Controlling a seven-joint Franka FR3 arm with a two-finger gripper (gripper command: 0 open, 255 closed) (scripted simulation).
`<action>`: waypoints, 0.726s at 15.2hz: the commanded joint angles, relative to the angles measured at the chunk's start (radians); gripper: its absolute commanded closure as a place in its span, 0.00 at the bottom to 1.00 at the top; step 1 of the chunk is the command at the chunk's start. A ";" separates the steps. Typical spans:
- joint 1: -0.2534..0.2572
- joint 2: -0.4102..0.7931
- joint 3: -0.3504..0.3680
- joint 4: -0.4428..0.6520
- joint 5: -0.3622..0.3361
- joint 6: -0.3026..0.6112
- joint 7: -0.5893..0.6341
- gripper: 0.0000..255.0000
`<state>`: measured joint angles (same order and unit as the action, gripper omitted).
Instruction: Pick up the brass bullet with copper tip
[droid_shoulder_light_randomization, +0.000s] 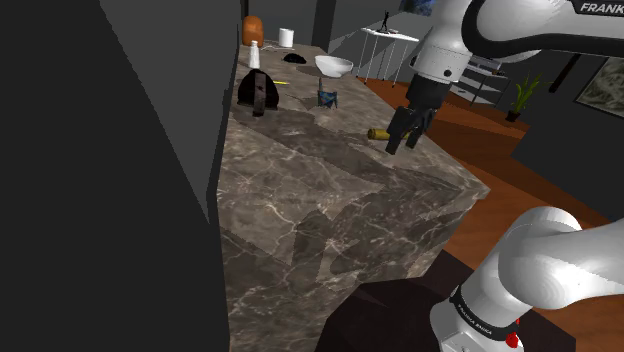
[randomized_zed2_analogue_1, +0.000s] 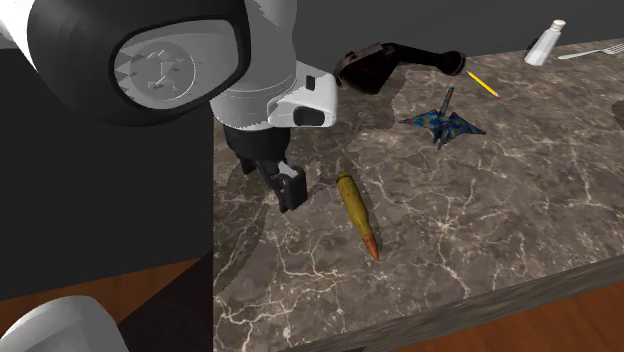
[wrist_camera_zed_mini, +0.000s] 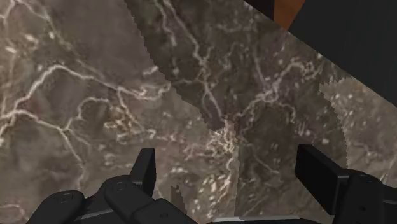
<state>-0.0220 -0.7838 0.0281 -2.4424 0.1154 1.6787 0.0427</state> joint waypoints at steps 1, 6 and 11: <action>0.000 0.000 0.000 0.000 0.000 0.000 0.000 0.00; 0.074 0.074 -0.174 0.064 -0.141 -0.002 -0.459 0.00; 0.170 0.210 -0.328 0.193 -0.237 0.019 -0.908 0.00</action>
<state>0.1259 -0.6067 -0.2692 -2.2842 -0.1038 1.6954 -0.7589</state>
